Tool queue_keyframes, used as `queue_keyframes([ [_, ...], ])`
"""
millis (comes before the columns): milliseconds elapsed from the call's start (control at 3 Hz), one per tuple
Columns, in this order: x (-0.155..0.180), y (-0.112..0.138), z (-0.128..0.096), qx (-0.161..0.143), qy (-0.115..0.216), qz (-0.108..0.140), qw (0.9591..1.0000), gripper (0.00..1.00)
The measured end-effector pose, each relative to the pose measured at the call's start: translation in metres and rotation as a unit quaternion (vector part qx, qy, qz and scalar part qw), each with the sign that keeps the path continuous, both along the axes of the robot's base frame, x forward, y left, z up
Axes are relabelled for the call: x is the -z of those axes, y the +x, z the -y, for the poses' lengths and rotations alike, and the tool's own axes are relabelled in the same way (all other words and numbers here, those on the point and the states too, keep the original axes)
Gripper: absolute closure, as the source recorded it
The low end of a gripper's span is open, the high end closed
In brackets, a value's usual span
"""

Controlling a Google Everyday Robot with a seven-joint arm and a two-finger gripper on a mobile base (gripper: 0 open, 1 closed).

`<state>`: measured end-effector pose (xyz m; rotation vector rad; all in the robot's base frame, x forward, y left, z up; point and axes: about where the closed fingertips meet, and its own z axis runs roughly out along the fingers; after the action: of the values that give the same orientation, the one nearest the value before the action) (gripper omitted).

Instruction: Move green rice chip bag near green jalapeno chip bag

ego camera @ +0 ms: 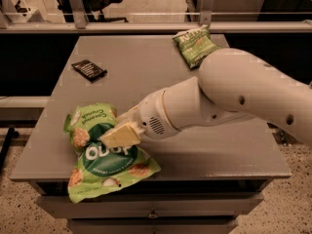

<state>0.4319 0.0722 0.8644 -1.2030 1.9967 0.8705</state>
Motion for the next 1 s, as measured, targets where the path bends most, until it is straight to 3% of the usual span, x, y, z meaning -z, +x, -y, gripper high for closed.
queue_keyframes([
  [333, -0.028, 0.008, 0.024, 0.008, -0.009, 0.031, 0.9994, 1.00],
  [667, -0.073, 0.021, 0.069, 0.031, -0.038, 0.080, 0.9956, 1.00],
  [1000, -0.073, 0.021, 0.069, 0.031, -0.038, 0.080, 0.9956, 1.00],
])
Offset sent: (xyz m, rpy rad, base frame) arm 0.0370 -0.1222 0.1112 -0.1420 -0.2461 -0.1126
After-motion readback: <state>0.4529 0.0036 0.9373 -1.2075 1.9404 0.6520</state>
